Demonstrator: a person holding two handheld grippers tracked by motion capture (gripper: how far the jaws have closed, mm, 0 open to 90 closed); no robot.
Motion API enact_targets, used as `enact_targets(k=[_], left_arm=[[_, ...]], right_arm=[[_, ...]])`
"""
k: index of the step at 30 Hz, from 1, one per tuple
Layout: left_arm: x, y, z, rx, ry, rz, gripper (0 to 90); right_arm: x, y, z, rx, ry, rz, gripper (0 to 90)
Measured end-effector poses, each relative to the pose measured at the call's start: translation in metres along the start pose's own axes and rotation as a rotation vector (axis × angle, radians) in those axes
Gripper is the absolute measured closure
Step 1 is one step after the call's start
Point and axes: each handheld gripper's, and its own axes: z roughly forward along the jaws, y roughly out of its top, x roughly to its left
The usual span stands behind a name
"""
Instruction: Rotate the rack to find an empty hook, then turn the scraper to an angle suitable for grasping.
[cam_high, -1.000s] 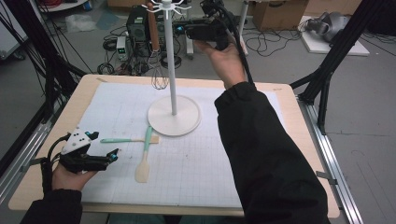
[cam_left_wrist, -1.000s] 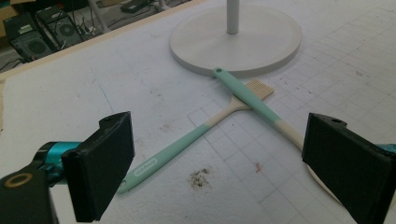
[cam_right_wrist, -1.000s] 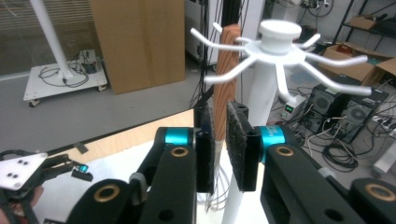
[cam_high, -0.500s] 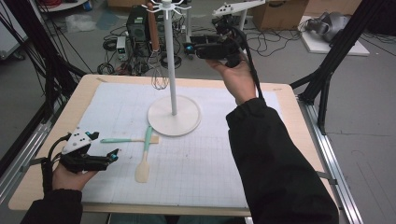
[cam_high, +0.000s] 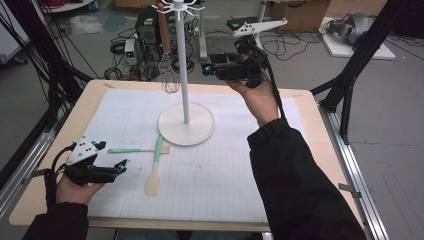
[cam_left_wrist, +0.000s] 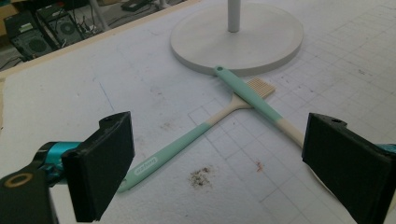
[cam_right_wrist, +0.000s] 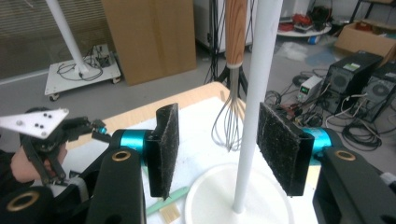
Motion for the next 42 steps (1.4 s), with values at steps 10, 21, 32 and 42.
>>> enact_targets(k=[10, 21, 32, 42], left_arm=[[0.0, 0.0, 0.001, -0.003, -0.001, 0.0, 9.7], [0.0, 0.0, 0.001, 0.003, -0.002, 0.002, 9.7], [0.0, 0.0, 0.001, 0.002, -0.001, -0.001, 9.7], [0.001, 0.0, 0.001, 0.008, -0.003, 0.002, 9.7]], right_arm=[[0.0, -0.022, -0.003, 0.019, 0.008, 0.011, 46.4], [-0.003, -0.039, -0.003, 0.025, 0.015, 0.03, 46.2], [-0.006, -0.055, 0.001, 0.031, 0.027, 0.056, 45.4], [-0.004, -0.082, 0.005, 0.042, 0.05, 0.085, 44.7]])
